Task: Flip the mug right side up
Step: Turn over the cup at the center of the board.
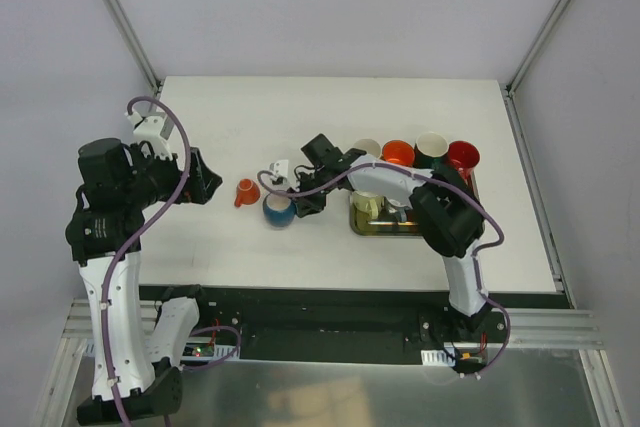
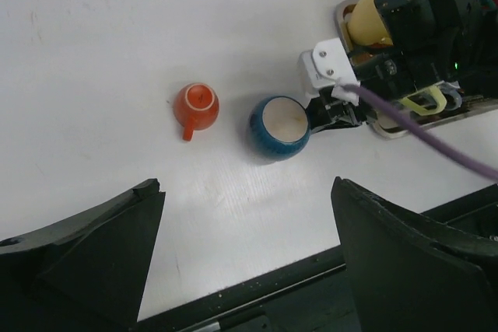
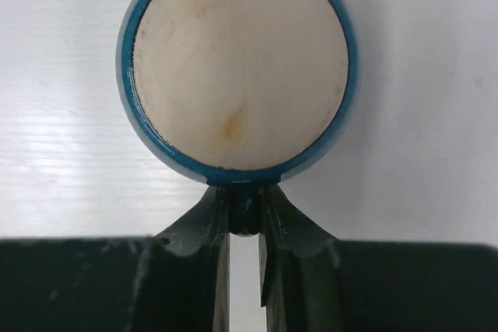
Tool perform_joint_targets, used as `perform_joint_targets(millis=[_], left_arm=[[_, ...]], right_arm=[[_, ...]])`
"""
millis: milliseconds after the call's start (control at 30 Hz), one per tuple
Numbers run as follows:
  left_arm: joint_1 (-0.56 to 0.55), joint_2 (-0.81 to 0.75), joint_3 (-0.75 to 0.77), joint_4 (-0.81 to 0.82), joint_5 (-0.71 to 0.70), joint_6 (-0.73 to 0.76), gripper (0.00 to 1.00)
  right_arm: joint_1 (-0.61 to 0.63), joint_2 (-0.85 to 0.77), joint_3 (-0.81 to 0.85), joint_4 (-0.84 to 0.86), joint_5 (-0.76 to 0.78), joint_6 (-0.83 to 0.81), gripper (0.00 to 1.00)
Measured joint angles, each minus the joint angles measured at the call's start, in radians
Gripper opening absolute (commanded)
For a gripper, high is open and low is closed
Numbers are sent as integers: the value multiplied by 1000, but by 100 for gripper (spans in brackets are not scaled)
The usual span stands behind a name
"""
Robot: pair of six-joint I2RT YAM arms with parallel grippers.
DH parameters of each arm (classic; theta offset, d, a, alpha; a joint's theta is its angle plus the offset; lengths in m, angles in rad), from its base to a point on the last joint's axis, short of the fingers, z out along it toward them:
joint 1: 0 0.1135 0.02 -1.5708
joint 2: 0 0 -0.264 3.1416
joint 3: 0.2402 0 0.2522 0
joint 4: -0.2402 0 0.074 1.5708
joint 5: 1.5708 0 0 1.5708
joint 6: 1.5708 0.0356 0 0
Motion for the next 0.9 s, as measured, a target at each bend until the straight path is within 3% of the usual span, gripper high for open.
perform_joint_targets(millis=[233, 500, 733, 900], left_arm=[[0, -39, 0, 95, 157, 290, 91], [-69, -14, -57, 303, 238, 698, 86], [-368, 24, -147, 424, 241, 956, 72], [-524, 23, -172, 463, 233, 1041, 72]], right_arm=[[-86, -214, -22, 21, -233, 483, 0], [-182, -433, -102, 298, -631, 1092, 0], [-193, -436, -211, 329, -752, 1305, 0], [-219, -464, -243, 333, -771, 1346, 0]])
